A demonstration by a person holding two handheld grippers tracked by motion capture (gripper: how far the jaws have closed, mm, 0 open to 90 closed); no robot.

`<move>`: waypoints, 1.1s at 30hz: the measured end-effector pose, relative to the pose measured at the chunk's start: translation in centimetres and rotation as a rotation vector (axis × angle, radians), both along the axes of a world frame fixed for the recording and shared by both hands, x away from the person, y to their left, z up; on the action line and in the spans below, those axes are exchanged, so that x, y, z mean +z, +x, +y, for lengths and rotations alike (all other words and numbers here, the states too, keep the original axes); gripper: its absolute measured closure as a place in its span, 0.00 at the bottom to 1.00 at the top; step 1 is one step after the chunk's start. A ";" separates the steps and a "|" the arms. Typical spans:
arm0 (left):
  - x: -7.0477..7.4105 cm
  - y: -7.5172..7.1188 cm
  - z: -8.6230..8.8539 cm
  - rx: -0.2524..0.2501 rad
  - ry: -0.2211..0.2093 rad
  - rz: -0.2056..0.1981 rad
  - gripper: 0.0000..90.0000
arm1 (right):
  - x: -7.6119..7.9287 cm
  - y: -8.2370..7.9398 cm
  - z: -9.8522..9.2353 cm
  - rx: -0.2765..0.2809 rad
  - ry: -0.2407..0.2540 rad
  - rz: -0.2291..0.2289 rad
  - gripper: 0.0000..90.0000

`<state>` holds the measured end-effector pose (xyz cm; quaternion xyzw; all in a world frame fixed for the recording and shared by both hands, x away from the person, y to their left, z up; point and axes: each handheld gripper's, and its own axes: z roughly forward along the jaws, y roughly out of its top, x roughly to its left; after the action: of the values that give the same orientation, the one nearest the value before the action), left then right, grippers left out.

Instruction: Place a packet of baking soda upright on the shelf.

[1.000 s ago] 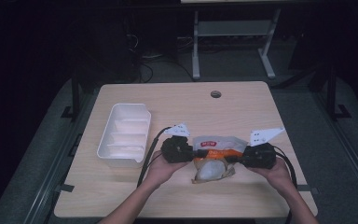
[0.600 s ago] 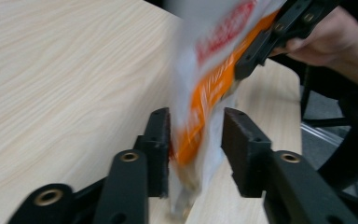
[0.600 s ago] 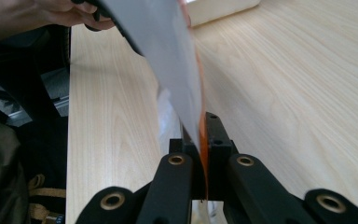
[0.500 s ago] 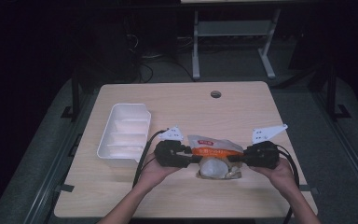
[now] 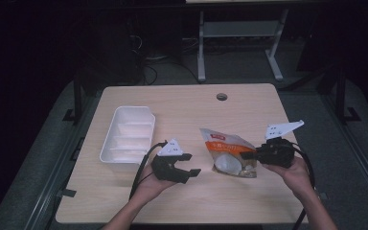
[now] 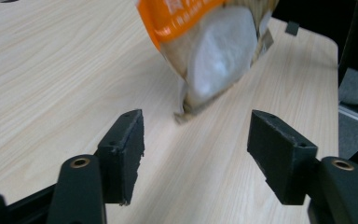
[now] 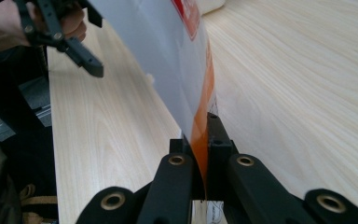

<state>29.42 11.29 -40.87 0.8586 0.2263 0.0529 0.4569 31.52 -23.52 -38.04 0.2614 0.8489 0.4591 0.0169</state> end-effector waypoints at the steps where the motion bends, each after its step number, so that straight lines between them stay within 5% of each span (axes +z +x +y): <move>1: -0.1 -0.2 0.1 0.004 0.002 -0.006 0.36 | 0.2 0.1 0.0 -0.009 -0.003 0.001 1.00; 16: -1.1 -2.0 1.7 -0.006 0.060 -0.072 0.26 | 1.3 1.7 1.6 -0.030 0.000 0.001 1.00; 33: -2.6 -2.8 2.8 -0.019 0.077 -0.073 0.24 | 3.3 4.5 6.2 -0.010 0.008 -0.016 1.00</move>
<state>26.66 14.12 -43.49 0.8751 0.1991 0.0882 0.4321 36.03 -17.27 -34.71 0.2620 0.8457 0.4643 0.0248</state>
